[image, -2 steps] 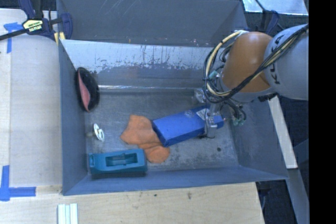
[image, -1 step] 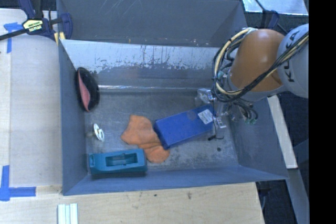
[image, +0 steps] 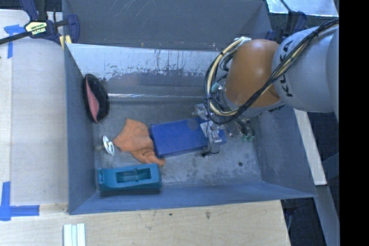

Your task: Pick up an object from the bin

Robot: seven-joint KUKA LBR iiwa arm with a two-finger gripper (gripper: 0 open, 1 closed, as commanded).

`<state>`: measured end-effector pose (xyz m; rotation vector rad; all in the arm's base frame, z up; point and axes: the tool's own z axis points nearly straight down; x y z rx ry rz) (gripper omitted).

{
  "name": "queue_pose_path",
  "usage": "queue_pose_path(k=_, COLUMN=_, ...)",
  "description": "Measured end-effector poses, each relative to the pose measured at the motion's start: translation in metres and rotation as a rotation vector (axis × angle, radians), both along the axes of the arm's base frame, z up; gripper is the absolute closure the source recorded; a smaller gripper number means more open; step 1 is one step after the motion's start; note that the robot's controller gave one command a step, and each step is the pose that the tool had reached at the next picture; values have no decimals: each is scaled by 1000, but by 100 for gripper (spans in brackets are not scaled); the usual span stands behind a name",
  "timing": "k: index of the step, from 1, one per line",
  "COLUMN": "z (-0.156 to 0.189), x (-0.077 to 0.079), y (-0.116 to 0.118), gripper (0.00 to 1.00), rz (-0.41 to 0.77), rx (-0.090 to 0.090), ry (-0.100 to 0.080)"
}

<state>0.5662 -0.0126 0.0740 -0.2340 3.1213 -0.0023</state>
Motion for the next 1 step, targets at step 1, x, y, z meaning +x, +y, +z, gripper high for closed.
queue_pose_path(k=1, z=0, x=0, y=0, gripper=100, rz=0, rx=0, ry=0)
